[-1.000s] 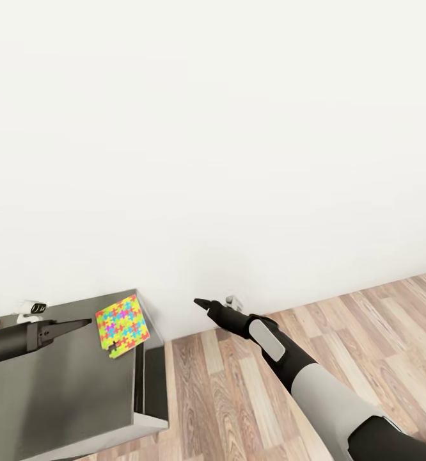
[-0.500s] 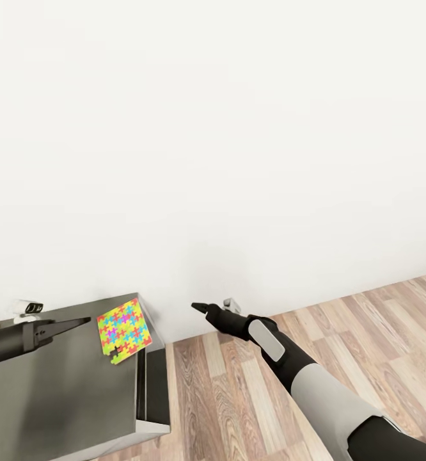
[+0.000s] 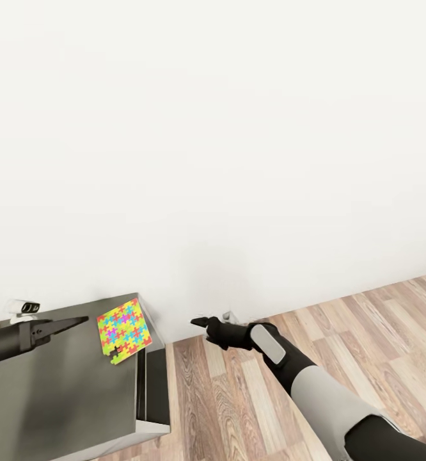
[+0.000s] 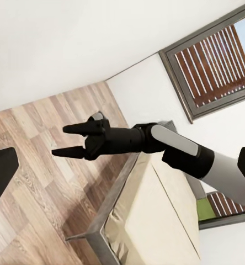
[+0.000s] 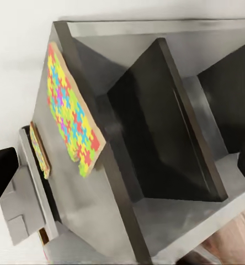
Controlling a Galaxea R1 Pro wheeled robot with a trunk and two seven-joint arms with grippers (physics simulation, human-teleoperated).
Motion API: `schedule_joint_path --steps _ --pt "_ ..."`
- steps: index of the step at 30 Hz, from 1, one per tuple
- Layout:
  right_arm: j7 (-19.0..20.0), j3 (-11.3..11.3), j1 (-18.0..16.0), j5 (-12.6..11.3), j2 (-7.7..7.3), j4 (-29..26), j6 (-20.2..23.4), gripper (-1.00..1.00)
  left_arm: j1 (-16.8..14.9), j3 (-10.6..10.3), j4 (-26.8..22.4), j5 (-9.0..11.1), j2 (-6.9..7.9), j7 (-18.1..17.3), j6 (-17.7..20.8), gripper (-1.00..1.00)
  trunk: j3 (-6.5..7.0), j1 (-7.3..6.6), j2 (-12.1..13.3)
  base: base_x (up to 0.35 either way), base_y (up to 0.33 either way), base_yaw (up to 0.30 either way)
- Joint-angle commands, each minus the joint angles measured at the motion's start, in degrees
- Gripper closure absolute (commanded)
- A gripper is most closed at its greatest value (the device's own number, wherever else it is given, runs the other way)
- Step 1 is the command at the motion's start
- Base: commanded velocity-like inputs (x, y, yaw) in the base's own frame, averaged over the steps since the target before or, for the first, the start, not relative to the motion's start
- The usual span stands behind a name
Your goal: Put all the toys in the child's room - the three board games (two on the bed and one on the table), the two jigsaw puzzles on the table, and the tennis ball on the table - inside the toy box on the table in the child's room.
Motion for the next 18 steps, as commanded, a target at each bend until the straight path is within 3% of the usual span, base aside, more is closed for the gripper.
schedule_joint_path --steps 1,5,18 --pt "0.16 -0.14 -0.07 0.04 0.03 0.57 0.88 -1.0 -0.03 0.04 -0.01 -0.03 0.02 -0.24 0.61 -1.0 -0.09 0.03 -0.1 0.0 0.0 0.0" --pt "0.1 -1.39 -0.07 0.02 0.16 1.96 3.43 -1.0 -0.03 0.15 0.01 0.05 0.02 -0.24 0.68 -1.0 -0.81 0.91 -1.71 0.0 0.0 0.0" --pt "0.32 -4.1 -0.07 -0.06 -0.25 2.99 5.94 -1.0 -0.03 0.22 0.01 0.31 -0.15 -0.24 0.79 -1.0 -2.96 3.54 -6.52 0.0 0.0 0.0"
